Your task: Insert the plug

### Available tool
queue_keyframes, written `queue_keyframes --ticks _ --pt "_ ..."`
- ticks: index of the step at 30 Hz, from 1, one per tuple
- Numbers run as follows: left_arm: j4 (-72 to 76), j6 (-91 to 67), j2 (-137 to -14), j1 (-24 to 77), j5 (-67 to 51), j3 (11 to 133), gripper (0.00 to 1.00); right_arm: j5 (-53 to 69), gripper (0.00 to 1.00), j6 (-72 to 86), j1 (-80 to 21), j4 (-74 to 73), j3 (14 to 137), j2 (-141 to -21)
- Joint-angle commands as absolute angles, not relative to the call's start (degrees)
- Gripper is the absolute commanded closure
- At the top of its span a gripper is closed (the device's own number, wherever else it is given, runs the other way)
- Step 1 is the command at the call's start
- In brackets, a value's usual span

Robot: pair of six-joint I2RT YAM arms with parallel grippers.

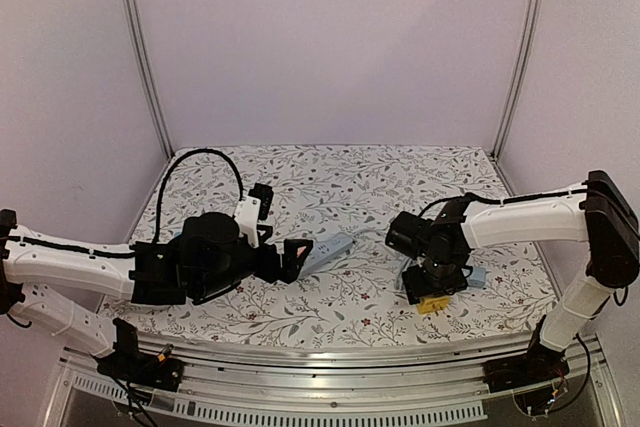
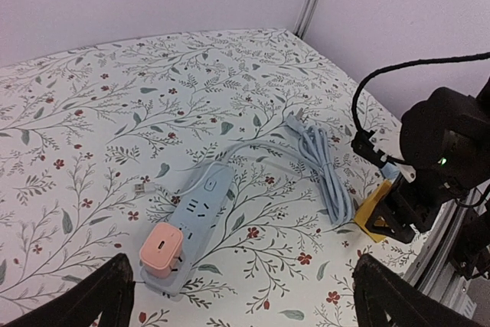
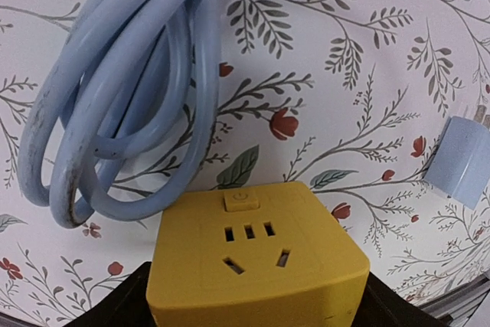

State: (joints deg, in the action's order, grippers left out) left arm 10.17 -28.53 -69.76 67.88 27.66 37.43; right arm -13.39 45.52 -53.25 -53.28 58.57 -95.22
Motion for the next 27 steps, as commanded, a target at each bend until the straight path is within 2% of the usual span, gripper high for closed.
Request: queue_keyframes --ticks 1,7,11,18,27 --pt "9.84 -27.9 -69.49 68.85 27.6 36.83 0.01 -14.43 0.17 45.5 -53.66 -53.1 59.69 -96.15" --pt "9.76 -27.8 -69.53 68.9 27.86 36.85 0.01 -13.88 0.07 46.17 -53.63 -53.75 59.68 -95.02" --pt "9.76 -27.83 -69.52 68.91 28.04 36.83 0.01 -13.0 0.04 46.36 -53.72 -53.78 59.12 -93.43" --pt "9.76 -27.74 -69.52 68.91 28.22 36.85 0.0 -12.74 0.03 48.05 -54.73 -55.03 58.66 -91.63" --pt "9.58 -27.69 -69.52 68.9 28.56 36.84 0.0 -12.94 0.1 49.26 -55.34 -56.2 57.95 -91.03"
